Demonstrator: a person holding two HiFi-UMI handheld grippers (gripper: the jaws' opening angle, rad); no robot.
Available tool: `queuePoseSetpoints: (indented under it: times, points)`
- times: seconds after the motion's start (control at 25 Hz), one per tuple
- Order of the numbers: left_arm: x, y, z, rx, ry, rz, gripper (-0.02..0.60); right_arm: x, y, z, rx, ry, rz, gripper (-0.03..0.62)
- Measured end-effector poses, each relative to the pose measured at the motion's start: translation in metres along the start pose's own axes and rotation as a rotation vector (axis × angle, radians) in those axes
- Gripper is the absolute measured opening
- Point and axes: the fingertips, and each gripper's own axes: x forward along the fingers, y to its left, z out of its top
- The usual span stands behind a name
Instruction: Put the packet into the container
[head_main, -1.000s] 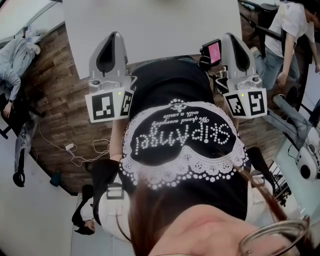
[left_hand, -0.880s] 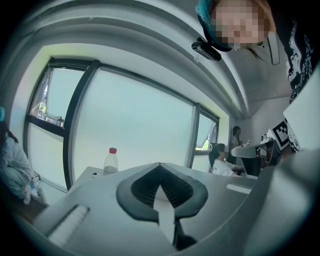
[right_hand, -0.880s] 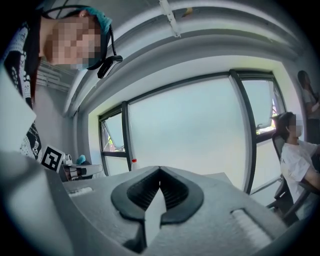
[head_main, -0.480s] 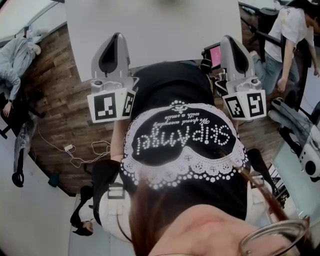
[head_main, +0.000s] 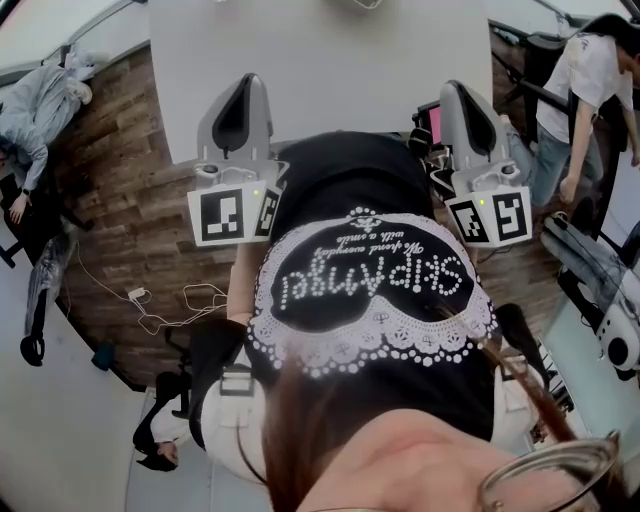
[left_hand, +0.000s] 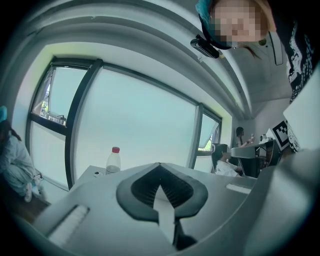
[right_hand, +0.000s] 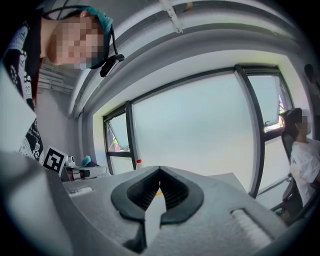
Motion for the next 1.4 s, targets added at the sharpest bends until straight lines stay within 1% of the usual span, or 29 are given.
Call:
queuePoseSetpoints:
  times: [0.12,0.32,0.48,1.4]
  points:
    - [0.002,0.0,-0.002,-0.003,0.001,0.005,0.002,0.0,-0.005,-0.001,0.0,0.003,-0.004,0.003]
    - [-0.001,0.0,-0.001,-0.002,-0.001,0.008,0.002,-0.007,-0.017,-0.003,-0.011,0.013,-0.046,0.003]
    - [-0.002,0.0,0.002,0.0,-0.001,0.009,0.002,-0.01,-0.02,0.001,-0.011,0.002,-0.061,0.003]
    - [-0.004,0.006,0.005,0.007,-0.011,0.026,0.002,-0.003,-0.011,0.002,-0.02,0.001,-0.03,0.003]
